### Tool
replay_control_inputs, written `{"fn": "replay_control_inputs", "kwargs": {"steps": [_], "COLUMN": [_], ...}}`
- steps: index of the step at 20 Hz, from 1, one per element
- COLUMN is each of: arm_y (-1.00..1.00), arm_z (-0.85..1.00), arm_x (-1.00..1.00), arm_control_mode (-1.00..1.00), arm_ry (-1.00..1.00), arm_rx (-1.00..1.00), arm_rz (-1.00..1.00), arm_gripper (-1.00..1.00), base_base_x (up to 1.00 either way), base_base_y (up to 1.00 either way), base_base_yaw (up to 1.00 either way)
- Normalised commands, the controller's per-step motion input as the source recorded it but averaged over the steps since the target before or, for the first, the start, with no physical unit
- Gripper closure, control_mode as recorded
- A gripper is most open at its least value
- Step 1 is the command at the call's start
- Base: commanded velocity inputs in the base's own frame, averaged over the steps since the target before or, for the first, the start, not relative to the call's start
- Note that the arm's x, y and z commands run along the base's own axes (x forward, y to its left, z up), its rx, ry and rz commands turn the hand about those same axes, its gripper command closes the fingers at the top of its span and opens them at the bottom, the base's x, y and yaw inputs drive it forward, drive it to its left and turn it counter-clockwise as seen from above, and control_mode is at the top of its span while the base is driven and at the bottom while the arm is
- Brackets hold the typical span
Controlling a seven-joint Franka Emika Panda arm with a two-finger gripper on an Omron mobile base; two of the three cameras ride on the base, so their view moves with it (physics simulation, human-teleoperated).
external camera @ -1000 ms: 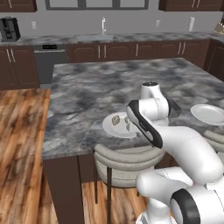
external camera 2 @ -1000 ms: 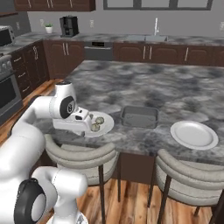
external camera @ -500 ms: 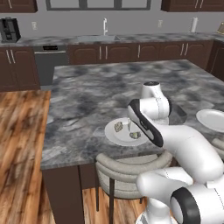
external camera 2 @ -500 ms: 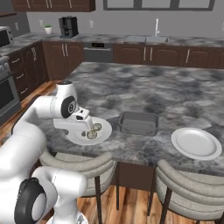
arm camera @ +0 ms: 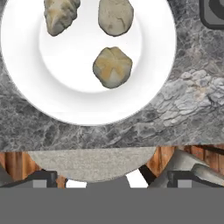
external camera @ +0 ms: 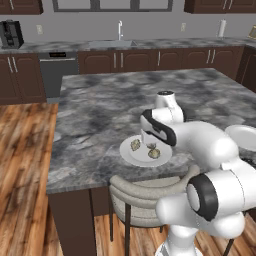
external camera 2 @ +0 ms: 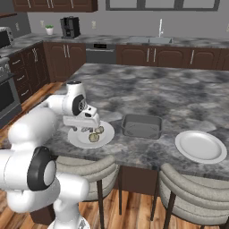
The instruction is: Place two dumplings into each of the tupperware containers and then place the containers in the fridge.
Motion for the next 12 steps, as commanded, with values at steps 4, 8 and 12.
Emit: {"fn": "replay_control_inputs", "kwargs": {"steps": [4,8,12], "arm_y": [0.00,0.00,-0.05], "arm_z": [-0.47,-0.48,-0.55], "arm_x": [0.59,0.47,0.72], "arm_control_mode": [-1.00,-1.00,-1.00], "arm_ry": [0.02,0.01,0.00], "arm_rx": [0.00,0.00,0.01], "arm_rz": [0.00,0.00,0.00], "arm_gripper": [-1.00,-1.00,-1.00], "base_base_x": [0.00,0.00,0.00], "base_base_y": [0.00,0.00,0.00], "base_base_yaw": [0.00,0.00,0.00]}}
